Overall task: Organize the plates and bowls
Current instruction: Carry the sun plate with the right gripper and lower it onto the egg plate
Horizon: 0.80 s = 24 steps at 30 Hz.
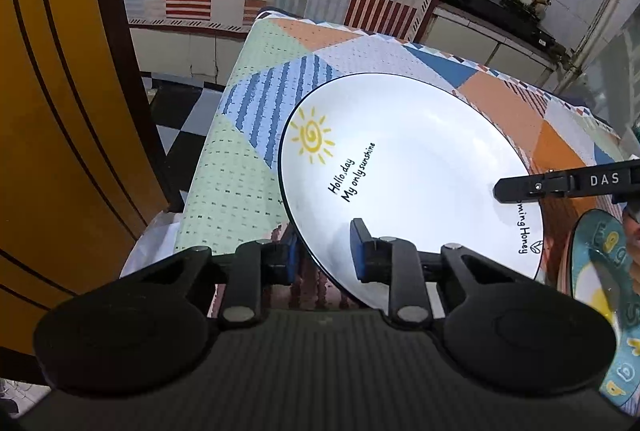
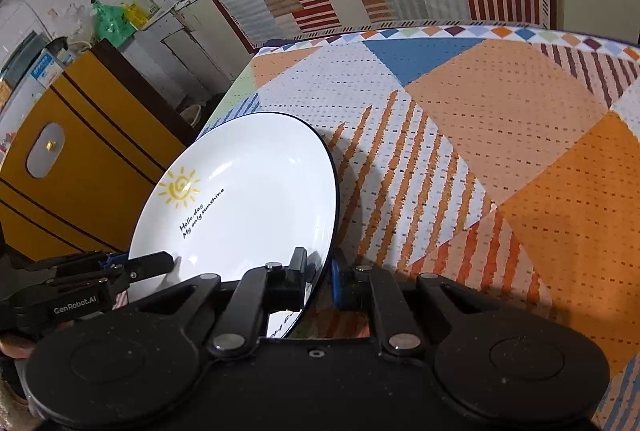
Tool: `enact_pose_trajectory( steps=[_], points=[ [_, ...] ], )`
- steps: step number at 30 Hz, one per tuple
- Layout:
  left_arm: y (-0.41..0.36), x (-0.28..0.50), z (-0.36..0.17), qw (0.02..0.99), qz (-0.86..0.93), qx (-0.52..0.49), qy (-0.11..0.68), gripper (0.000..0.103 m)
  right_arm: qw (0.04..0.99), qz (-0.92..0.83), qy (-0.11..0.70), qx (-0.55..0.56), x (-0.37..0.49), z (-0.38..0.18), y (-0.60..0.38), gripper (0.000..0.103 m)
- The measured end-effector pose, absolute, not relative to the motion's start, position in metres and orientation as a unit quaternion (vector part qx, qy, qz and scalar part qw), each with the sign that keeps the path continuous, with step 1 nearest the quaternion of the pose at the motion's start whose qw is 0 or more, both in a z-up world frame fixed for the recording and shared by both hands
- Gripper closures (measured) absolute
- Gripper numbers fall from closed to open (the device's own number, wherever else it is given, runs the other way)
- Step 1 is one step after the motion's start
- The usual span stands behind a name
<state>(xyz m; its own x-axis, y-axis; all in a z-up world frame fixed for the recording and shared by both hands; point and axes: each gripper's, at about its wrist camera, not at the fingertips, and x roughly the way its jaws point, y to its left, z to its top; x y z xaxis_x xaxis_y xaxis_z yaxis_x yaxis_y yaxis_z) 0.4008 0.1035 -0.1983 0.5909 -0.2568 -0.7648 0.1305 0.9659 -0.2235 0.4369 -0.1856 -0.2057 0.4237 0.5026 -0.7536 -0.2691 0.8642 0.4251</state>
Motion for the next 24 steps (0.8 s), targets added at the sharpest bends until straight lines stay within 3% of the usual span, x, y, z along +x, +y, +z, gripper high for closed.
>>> enact_pose_trajectory(
  steps=[8, 24],
  points=[
    [0.109, 0.384, -0.178, 0.887, -0.114, -0.076, 0.442, 0.078, 0.842, 0.234, 0.478, 0.085, 0.425, -0.183, -0.175, 0.086],
    [0.063, 0.313, -0.086, 0.898, -0.171, -0.013, 0.405, 0.078, 0.872, 0.261, 0.407, 0.074, 0.329, -0.110, -0.218, 0.084]
  ],
)
